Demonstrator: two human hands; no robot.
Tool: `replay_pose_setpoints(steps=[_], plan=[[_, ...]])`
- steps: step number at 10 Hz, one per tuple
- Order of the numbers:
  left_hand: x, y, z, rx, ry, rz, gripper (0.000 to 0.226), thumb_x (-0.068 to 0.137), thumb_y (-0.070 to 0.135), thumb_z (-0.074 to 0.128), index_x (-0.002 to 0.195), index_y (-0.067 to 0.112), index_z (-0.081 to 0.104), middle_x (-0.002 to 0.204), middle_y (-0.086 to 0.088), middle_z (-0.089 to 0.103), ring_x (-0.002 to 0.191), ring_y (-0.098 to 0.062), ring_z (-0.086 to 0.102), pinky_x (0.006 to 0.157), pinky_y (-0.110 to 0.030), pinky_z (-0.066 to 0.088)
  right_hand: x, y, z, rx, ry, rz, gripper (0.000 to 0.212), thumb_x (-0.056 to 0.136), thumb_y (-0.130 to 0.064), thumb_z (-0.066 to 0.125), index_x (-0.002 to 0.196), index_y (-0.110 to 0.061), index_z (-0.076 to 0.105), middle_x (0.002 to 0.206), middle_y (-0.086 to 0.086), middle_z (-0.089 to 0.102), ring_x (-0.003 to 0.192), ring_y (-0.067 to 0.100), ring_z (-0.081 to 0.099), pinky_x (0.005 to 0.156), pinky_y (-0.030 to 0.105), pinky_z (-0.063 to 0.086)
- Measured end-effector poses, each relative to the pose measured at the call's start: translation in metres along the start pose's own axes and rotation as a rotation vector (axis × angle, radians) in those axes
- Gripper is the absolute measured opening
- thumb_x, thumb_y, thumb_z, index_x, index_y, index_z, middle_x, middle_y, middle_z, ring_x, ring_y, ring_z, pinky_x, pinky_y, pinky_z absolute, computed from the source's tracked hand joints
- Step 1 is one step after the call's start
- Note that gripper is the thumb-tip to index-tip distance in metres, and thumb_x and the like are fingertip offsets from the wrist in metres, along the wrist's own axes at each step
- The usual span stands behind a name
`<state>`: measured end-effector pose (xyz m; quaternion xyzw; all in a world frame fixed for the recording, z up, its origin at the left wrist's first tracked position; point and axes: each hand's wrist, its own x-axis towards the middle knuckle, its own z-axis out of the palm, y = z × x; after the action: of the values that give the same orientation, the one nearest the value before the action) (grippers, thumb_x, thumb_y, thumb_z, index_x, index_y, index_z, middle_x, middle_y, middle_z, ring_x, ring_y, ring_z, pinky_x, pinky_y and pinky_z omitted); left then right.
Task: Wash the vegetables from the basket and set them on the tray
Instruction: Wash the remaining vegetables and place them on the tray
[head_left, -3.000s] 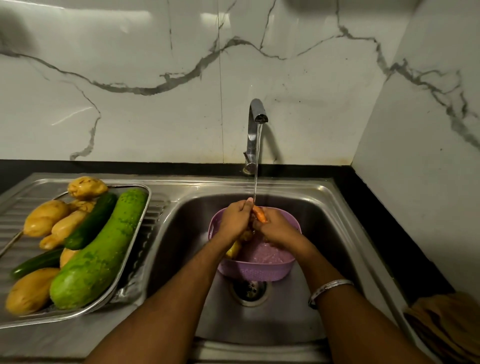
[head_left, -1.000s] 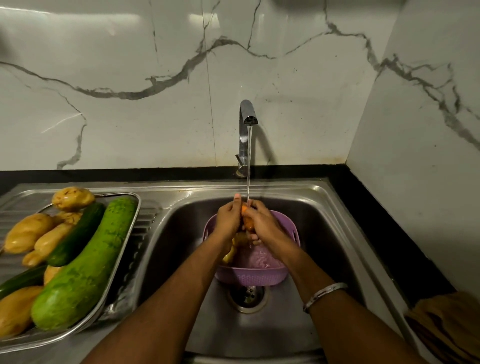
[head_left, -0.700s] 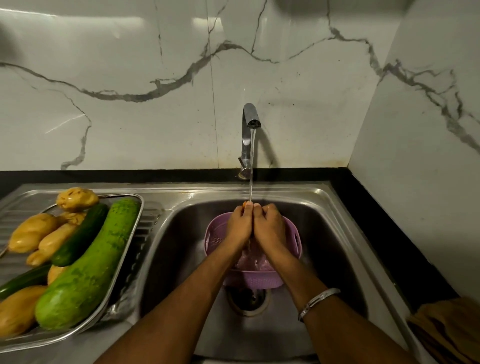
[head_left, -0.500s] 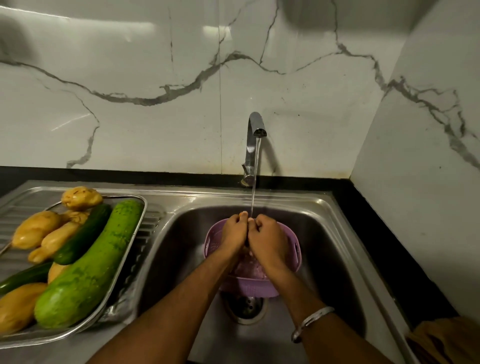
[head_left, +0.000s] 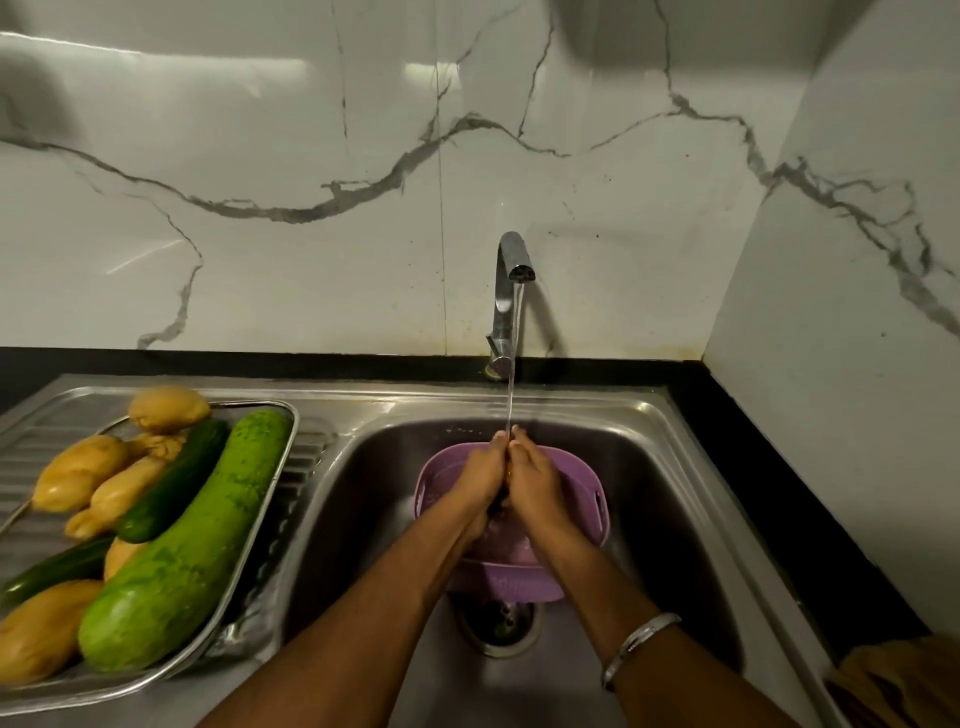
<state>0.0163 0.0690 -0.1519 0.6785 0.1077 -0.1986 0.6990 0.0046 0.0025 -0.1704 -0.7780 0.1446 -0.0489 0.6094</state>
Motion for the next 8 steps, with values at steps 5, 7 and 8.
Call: replay_pose_setpoints(steps=[5, 7, 8], plan=[[-0.037, 0.011, -0.006, 0.019, -0.083, 0.052, 0.051, 0.11, 0.041, 0.025, 0.143, 0.01, 0.05, 0.144, -0.008, 0.052, 0.136, -0.027, 0.048, 0.11, -0.034, 0.039, 0.008, 0.016, 0.037, 0.142, 0.163, 0.223, 0.053, 0.11, -0.028, 0.037, 0.158, -0.007, 0.029, 0.161, 0.013, 0.035, 0.149, 0.025, 0.03, 0.119, 0.02, 0.012], [-0.023, 0.01, -0.008, 0.025, -0.009, 0.139, 0.046, 0.107, 0.039, 0.039, 0.126, 0.005, 0.062, 0.126, -0.012, 0.067, 0.111, -0.026, 0.063, 0.092, -0.035, 0.052, 0.012, 0.0, 0.014, 0.24, -0.14, 0.003, 0.041, 0.105, -0.043, 0.04, 0.134, -0.02, 0.058, 0.129, -0.005, 0.058, 0.128, 0.019, 0.051, 0.113, 0.04, 0.039], [-0.015, 0.01, -0.012, 0.093, 0.078, 0.201, 0.044, 0.107, 0.036, 0.039, 0.13, 0.004, 0.059, 0.127, -0.014, 0.064, 0.112, -0.031, 0.064, 0.071, -0.031, 0.052, 0.001, -0.005, 0.014, 0.253, -0.191, -0.04, 0.033, 0.109, -0.033, 0.035, 0.122, -0.014, 0.059, 0.113, 0.001, 0.059, 0.118, 0.02, 0.056, 0.107, 0.035, 0.041]])
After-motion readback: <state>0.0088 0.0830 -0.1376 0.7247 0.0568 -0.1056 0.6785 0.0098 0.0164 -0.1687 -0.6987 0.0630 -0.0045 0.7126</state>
